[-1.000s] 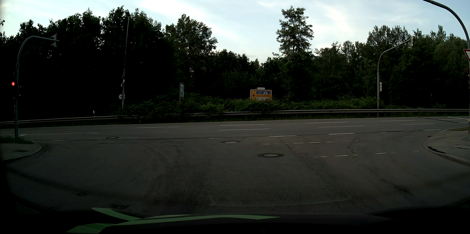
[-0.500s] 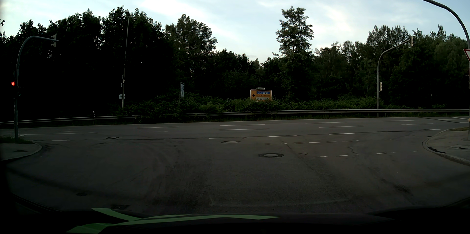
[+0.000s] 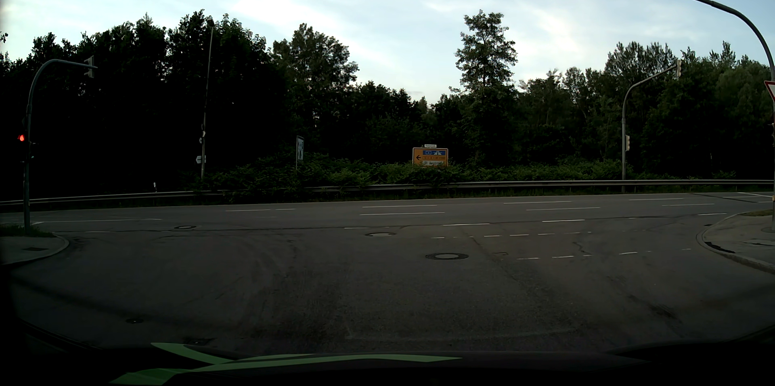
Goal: Follow the waypoints while adhering to traffic rules and regulations
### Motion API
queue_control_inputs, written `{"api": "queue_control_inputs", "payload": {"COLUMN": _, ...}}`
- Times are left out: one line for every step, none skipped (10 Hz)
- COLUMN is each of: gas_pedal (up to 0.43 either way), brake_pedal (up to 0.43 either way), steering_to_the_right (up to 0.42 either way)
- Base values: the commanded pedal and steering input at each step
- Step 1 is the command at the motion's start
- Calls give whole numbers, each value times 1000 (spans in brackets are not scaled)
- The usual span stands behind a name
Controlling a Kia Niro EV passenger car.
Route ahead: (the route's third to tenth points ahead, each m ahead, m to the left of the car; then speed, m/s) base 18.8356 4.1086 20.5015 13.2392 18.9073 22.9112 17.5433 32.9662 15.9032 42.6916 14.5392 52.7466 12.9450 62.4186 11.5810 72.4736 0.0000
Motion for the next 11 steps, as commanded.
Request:
{"api": "queue_control_inputs", "payload": {"gas_pedal": 0, "brake_pedal": 317, "steering_to_the_right": -7}}
{"api": "queue_control_inputs", "payload": {"gas_pedal": 0, "brake_pedal": 317, "steering_to_the_right": -7}}
{"api": "queue_control_inputs", "payload": {"gas_pedal": 0, "brake_pedal": 317, "steering_to_the_right": -7}}
{"api": "queue_control_inputs", "payload": {"gas_pedal": 0, "brake_pedal": 323, "steering_to_the_right": -7}}
{"api": "queue_control_inputs", "payload": {"gas_pedal": 0, "brake_pedal": 317, "steering_to_the_right": -7}}
{"api": "queue_control_inputs", "payload": {"gas_pedal": 0, "brake_pedal": 317, "steering_to_the_right": -7}}
{"api": "queue_control_inputs", "payload": {"gas_pedal": 0, "brake_pedal": 317, "steering_to_the_right": -7}}
{"api": "queue_control_inputs", "payload": {"gas_pedal": 0, "brake_pedal": 323, "steering_to_the_right": -7}}
{"api": "queue_control_inputs", "payload": {"gas_pedal": 0, "brake_pedal": 323, "steering_to_the_right": -7}}
{"api": "queue_control_inputs", "payload": {"gas_pedal": 0, "brake_pedal": 317, "steering_to_the_right": -8}}
{"api": "queue_control_inputs", "payload": {"gas_pedal": 0, "brake_pedal": 317, "steering_to_the_right": -8}}
